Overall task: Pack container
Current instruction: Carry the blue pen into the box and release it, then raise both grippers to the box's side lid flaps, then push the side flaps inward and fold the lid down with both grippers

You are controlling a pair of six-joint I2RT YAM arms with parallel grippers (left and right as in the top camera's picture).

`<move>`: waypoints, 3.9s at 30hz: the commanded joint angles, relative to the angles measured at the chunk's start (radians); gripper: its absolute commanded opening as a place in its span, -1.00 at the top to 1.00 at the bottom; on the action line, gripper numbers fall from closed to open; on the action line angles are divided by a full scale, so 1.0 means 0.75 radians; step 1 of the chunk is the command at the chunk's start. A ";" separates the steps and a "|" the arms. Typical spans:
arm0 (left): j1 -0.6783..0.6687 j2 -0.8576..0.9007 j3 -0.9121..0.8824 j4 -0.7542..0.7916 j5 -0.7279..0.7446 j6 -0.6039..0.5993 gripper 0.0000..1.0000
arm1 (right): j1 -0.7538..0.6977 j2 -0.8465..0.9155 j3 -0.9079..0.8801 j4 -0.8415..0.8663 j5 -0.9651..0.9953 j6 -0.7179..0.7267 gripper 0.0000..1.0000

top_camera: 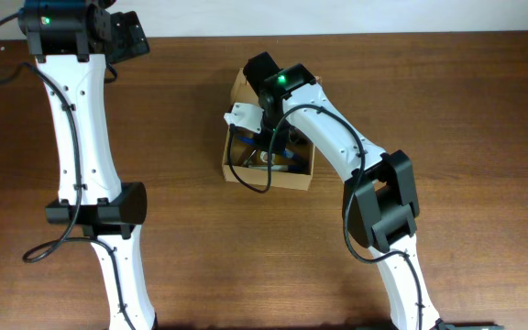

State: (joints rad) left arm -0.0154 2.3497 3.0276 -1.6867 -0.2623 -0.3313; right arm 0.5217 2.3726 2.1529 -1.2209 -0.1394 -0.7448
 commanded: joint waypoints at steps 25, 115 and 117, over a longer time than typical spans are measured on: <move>0.005 -0.012 -0.004 0.039 0.360 -0.030 -1.00 | -0.123 -0.513 0.235 -0.061 0.136 0.587 0.48; -0.048 0.420 -0.462 1.235 2.022 -0.137 0.97 | -0.679 0.062 0.372 0.228 -1.119 1.015 0.93; -0.048 0.420 -0.409 1.181 2.020 -0.134 0.97 | -0.668 0.022 0.385 0.176 -1.052 0.966 0.93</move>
State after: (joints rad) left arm -0.0608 2.6587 2.6534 -0.7708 1.2152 -0.4213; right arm 0.0071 2.4779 2.4031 -1.0565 -1.0092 0.0601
